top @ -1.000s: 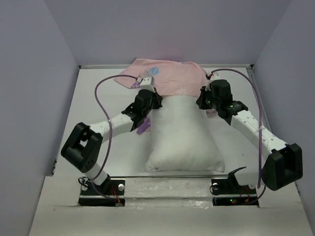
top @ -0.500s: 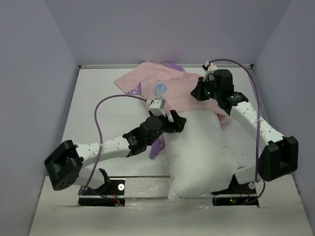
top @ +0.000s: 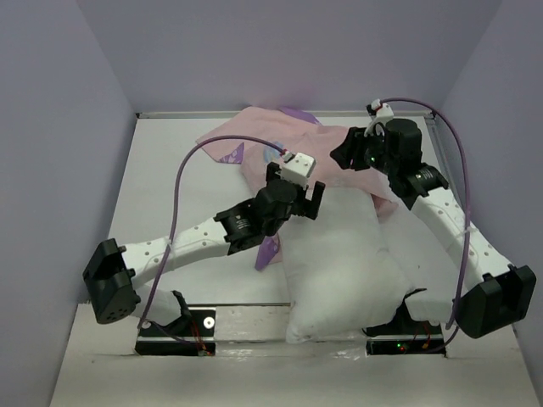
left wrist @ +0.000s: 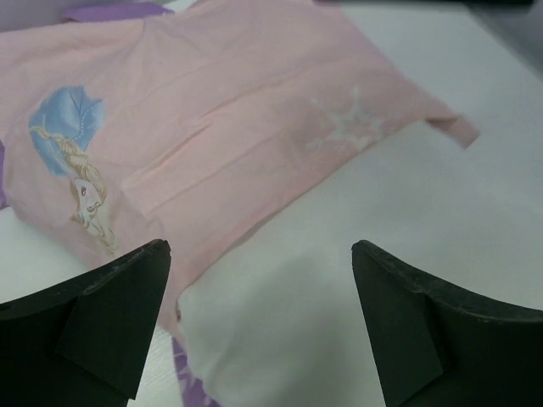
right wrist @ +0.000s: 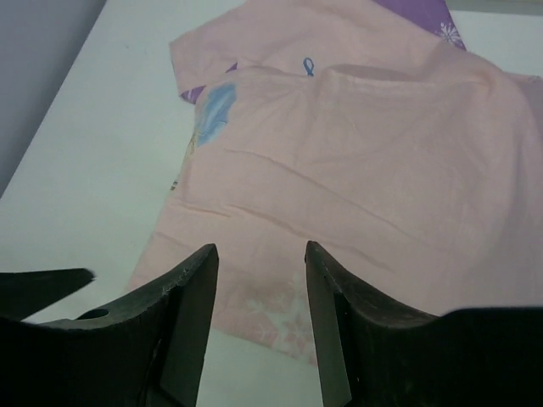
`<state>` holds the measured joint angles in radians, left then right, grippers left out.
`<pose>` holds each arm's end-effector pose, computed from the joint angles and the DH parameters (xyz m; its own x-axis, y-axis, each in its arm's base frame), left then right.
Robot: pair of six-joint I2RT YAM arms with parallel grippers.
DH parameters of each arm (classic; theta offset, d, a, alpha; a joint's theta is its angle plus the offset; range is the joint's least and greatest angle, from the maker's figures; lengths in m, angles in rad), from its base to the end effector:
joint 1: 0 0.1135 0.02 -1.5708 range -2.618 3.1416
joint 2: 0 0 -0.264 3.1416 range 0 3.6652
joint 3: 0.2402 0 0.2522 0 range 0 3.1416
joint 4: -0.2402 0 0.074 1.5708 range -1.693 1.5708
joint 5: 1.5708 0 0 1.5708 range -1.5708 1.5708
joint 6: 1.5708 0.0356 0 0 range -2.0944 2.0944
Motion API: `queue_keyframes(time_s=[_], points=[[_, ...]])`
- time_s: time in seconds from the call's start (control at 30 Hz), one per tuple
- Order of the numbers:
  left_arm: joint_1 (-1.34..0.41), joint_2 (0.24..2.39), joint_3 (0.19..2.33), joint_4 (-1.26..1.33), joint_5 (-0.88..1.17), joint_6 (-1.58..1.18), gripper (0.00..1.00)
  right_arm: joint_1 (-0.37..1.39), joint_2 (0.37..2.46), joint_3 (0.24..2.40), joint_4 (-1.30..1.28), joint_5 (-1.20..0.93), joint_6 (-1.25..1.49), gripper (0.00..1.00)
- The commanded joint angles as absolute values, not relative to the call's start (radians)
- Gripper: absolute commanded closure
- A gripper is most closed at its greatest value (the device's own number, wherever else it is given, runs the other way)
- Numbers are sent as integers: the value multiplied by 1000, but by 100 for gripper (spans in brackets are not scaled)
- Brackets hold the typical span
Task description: Put the pillow into the pillowcase
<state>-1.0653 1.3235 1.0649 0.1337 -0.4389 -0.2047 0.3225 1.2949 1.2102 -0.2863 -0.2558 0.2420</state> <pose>0.1648 -0.2665 0.3516 -0.1786 -0.0574 -0.9823 0.5633 0.8125 -0.1499 0.2801 0.1031 0.3673 -0.4609 0.0904 -0.8828 -0.4324 0.8458 0.3124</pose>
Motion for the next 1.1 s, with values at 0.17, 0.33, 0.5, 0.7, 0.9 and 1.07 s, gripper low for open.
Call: queue_keyframes(time_s=[0.17,0.33,0.5,0.7,0.9,1.07], points=[[-1040,1450,1146,70,-514,161,1,325,1069,1152,-265,-216,311,49],[-1011,1576,1222,87,-638,225,1,325,1003,1102,-264,-307,331,49],[-997,1655,1252,150,-715,279,3,325,970,987,-264,-324,353,46],[-948,1671,1235,196,-673,253,67,325,907,859,-329,-284,400,32],[-946,1523,1143,245,-637,158,100,325,920,782,-439,-271,399,24],[-945,1428,1114,206,-477,16,100,325,1083,738,-266,-478,426,57]])
